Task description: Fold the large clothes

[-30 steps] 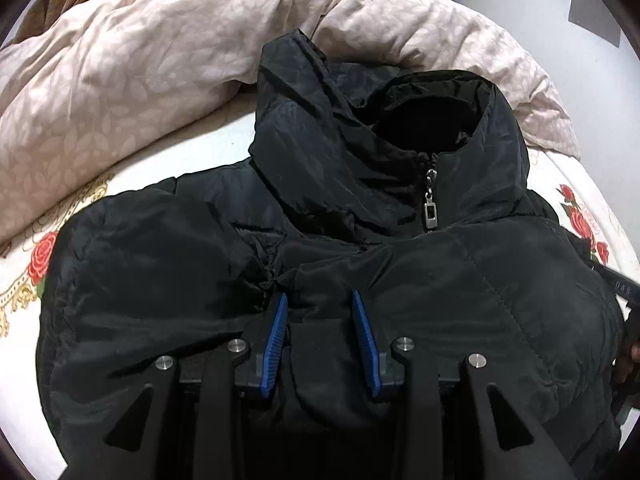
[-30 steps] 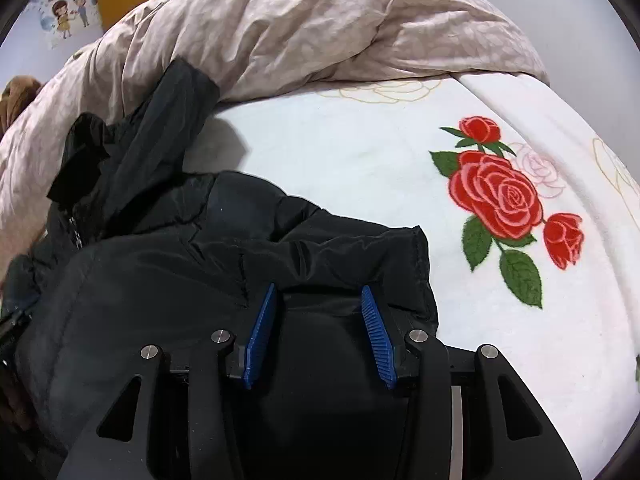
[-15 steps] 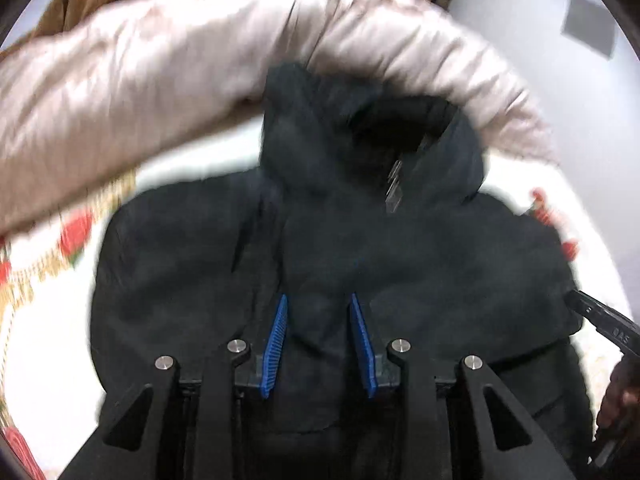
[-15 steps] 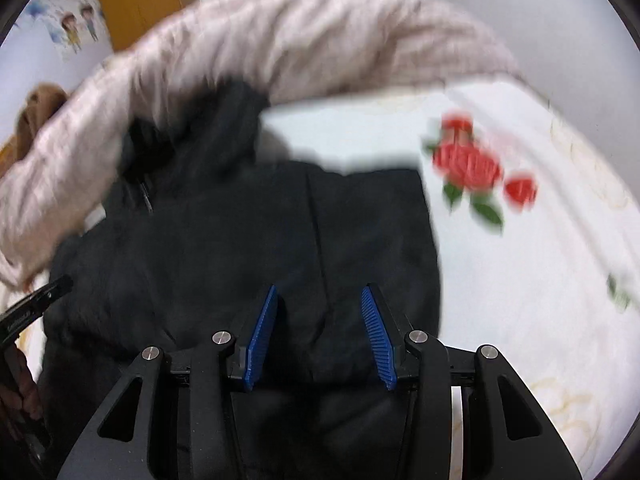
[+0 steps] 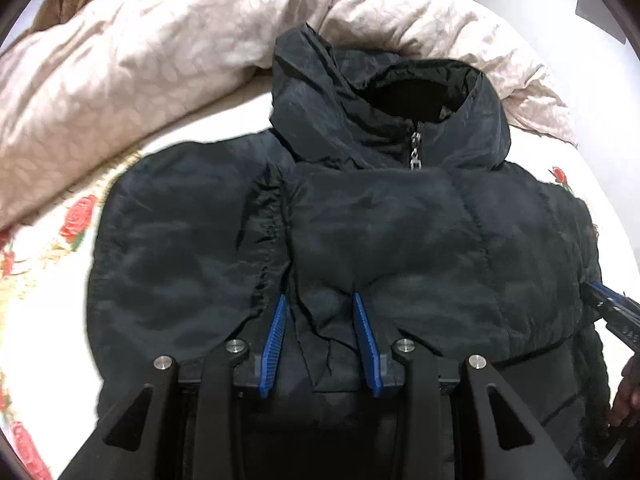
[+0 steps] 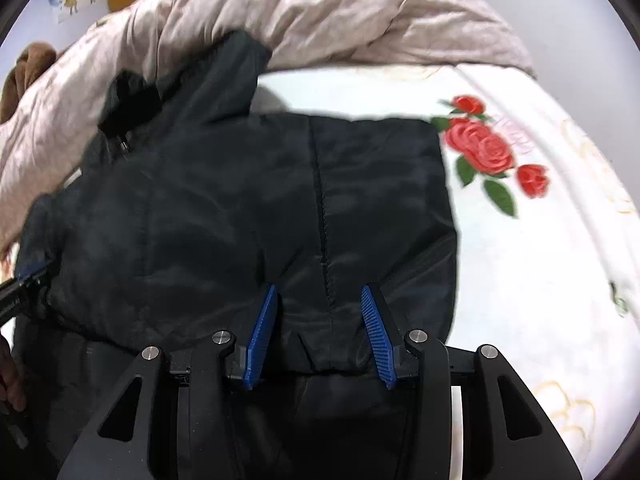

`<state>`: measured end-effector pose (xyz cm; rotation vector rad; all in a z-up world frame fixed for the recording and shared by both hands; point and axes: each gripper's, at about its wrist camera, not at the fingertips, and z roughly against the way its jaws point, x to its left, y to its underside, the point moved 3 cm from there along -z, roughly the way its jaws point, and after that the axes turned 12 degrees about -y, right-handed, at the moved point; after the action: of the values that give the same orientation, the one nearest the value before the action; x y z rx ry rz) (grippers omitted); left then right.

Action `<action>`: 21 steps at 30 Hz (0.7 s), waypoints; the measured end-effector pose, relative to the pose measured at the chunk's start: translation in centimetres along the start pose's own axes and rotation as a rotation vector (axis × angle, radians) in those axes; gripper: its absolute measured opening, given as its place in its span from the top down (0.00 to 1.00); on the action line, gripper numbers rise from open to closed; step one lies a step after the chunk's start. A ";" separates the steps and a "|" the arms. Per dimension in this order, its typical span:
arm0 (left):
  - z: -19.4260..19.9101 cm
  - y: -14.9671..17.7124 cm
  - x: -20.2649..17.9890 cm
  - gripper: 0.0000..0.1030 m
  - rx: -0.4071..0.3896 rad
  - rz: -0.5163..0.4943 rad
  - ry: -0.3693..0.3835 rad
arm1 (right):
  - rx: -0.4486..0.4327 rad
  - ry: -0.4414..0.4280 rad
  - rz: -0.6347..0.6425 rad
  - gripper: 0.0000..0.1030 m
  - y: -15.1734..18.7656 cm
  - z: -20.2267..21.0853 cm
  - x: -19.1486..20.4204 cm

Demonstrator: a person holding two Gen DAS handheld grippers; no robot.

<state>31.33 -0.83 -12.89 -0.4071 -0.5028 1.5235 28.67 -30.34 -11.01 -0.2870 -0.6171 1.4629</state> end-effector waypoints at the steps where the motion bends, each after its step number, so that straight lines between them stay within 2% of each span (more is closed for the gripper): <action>1: 1.0 0.0 0.3 0.64 -0.007 0.007 0.006 | -0.018 0.000 -0.010 0.57 0.0 1.0 0.1; 7: 8.4 1.8 1.9 0.64 -0.085 0.014 0.035 | -0.122 0.025 0.004 0.57 1.8 8.2 2.1; 14: 16.0 5.9 3.7 0.64 -0.141 0.032 0.084 | -0.231 0.054 0.072 0.56 4.9 15.8 6.7; 21: 20.5 9.4 4.0 0.63 -0.152 0.024 0.101 | -0.290 0.102 0.136 0.56 7.4 19.5 10.1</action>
<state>12.18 2.12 -0.74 -0.6063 -0.5377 1.4843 11.63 -23.27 3.02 -0.6372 -0.7385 1.4769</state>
